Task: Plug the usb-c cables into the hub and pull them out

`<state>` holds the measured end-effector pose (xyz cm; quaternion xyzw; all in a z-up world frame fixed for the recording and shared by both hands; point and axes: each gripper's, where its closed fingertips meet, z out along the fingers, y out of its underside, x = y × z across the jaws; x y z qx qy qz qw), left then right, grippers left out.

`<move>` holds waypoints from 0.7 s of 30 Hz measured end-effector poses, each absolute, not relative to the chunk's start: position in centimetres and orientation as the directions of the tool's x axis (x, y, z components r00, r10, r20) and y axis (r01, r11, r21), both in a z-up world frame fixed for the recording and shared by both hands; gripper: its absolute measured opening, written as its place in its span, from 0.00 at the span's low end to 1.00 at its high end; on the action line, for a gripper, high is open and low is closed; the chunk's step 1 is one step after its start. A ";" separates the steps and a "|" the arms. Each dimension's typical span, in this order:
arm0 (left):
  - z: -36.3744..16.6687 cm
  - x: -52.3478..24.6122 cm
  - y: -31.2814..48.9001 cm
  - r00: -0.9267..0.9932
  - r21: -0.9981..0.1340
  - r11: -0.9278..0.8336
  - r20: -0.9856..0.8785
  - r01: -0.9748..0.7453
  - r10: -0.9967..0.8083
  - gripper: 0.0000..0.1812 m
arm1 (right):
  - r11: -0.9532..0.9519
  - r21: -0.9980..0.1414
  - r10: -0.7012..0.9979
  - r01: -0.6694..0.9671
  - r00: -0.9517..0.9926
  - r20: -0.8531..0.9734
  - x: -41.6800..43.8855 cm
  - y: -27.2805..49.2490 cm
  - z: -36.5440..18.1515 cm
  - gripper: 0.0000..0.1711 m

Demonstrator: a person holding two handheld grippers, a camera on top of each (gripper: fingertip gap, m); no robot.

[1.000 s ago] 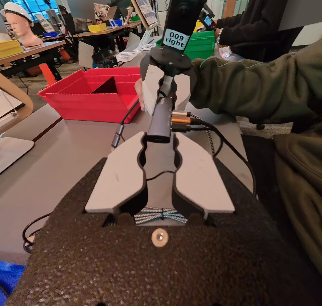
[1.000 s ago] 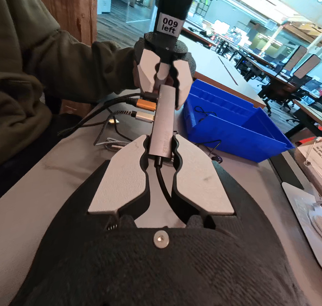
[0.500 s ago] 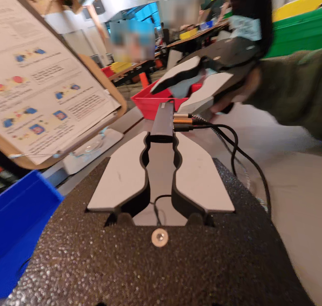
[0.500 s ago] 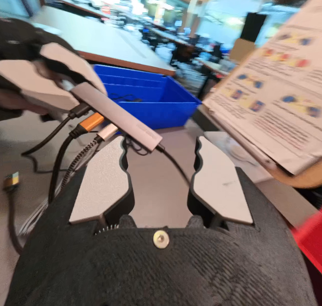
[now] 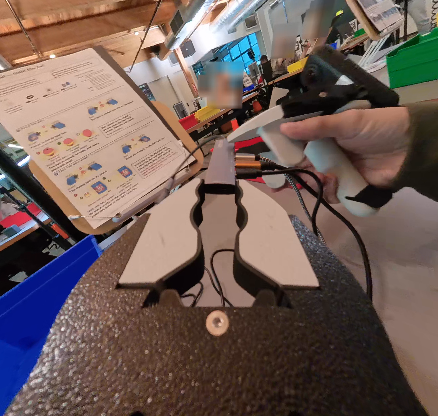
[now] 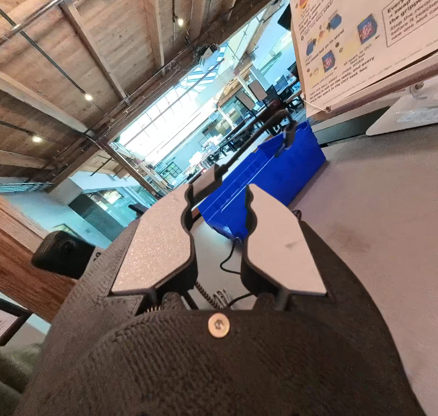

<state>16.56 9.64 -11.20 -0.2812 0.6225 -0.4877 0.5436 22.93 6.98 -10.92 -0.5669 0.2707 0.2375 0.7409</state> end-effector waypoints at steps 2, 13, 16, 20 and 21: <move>-11.4 16.6 9.4 -0.246 -0.911 0.373 -0.407 0.177 -0.879 0.13 | 0.251 -0.702 0.067 -0.667 0.735 -0.675 22.8 7.3 -10.6 0.13; -12.3 16.4 9.1 -0.332 -0.917 0.364 -0.399 0.166 -0.854 0.14 | 0.147 -0.662 0.203 -0.735 0.677 -0.707 22.6 7.0 -10.2 0.07; -12.5 16.5 9.0 -0.331 -0.924 0.352 -0.382 0.149 -0.863 0.14 | 0.100 -0.690 0.189 -0.717 0.695 -0.694 22.8 7.2 -10.0 0.07; -13.2 17.0 9.5 -0.285 -0.916 0.386 -0.401 0.110 -0.871 0.13 | 0.060 -0.724 0.141 -0.687 0.724 -0.675 23.3 7.6 -10.3 0.07; -13.6 17.2 9.6 -0.269 -0.909 0.407 -0.415 0.090 -0.869 0.13 | 0.057 -0.734 0.132 -0.677 0.734 -0.667 23.4 7.9 -10.3 0.07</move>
